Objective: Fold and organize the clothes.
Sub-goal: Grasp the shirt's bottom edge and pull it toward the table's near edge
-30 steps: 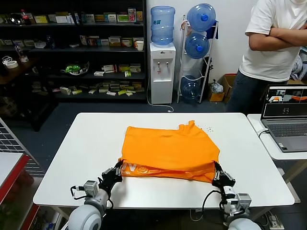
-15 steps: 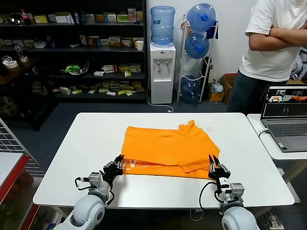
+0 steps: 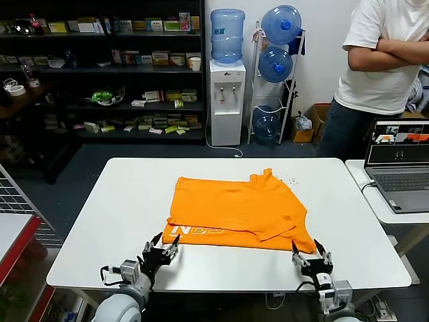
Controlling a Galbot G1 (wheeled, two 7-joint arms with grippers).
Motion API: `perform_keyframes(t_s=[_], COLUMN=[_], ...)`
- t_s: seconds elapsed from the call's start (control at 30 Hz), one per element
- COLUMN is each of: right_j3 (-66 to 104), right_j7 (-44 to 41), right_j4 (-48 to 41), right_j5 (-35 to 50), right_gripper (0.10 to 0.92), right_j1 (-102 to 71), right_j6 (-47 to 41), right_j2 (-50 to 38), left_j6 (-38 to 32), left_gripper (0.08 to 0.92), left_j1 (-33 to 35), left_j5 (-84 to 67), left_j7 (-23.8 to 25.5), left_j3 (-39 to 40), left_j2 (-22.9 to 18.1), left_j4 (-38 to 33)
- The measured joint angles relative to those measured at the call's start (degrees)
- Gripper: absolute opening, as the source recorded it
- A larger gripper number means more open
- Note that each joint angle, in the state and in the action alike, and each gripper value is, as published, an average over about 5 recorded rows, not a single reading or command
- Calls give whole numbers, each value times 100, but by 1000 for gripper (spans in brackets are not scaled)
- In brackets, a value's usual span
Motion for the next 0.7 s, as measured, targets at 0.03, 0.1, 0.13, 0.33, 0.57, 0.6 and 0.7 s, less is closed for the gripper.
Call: perform_keyframes(t_s=[0.03, 0.1, 0.13, 0.33, 0.57, 0.6, 0.7], right_j3=[17, 39, 45, 54, 58, 58, 44], right_j7=[-6, -17, -21, -39, -43, -43, -48], right_j4=[-7, -26, -37, -114, -198, -202, -226], right_j5=[0, 1, 4, 28, 94, 109, 148], right_gripper=[819, 822, 822, 823, 823, 823, 820], right_j1=[-43, -104, -123, -103, 67, 100, 197], right_j6=[-11, -37, -54, -131, -154, -160, -182], right_j2=[1, 4, 5, 5, -13, -19, -35], left_j6=[-6, -11, -12, -10, -5, -2, 6], left_gripper=[778, 805, 816, 822, 823, 823, 817], left_j1=[5, -3, -16, -147, -321, -338, -371], left_j5=[20, 45, 51, 60, 33, 30, 27], left_j7=[23, 60, 76, 124, 145, 143, 128], left_j3=[0, -1, 0, 11, 27, 32, 41], left_j2=[-34, -83, -99, -169, -225, -232, -245], left_j4=[30, 95, 128, 326, 530, 546, 599])
